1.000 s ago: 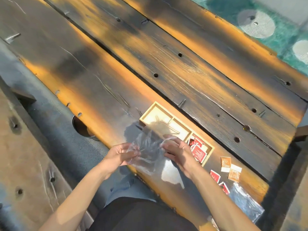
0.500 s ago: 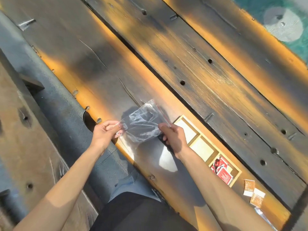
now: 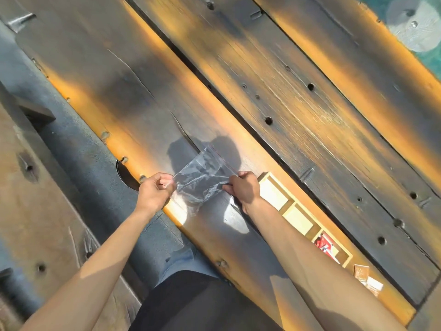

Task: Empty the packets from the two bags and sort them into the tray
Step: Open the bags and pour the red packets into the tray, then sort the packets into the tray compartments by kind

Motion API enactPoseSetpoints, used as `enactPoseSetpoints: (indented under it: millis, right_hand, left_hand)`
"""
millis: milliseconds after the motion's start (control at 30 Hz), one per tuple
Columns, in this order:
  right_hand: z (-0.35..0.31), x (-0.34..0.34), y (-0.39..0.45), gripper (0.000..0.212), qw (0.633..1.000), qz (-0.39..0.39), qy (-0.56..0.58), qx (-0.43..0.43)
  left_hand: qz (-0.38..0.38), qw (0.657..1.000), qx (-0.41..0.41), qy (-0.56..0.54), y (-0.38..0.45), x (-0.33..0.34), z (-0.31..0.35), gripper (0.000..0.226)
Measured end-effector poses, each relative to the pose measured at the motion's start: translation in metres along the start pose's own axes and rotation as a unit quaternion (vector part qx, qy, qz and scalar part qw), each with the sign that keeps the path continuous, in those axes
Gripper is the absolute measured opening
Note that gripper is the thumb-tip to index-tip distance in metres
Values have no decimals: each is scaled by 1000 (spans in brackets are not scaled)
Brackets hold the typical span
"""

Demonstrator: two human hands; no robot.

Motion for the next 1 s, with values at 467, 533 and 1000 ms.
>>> enactPoseSetpoints:
  millis: [467,533,1000]
  right_hand:
    - [-1,-29,-27,35,998,4,53,-24]
    - [0,-38,-37,30,997,13,62,-41]
    - [73,-132,-104,49,981,80,90,-150]
  left_hand:
    - [-1,985,42,167,-15,-4,8,49]
    - [-6,980,50,190,-23,-3,10,52]
    - [-52,931,220,286,-115,81,35,50]
Point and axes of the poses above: each hand's wrist, its own y-axis towards the middle knuckle, its own x-axis out of the palm, z = x × y, the point moved 2 cm from there along y, towards the middle knuckle, and after that the axes turned 7 degrees about -x, right-handed, at the moved point
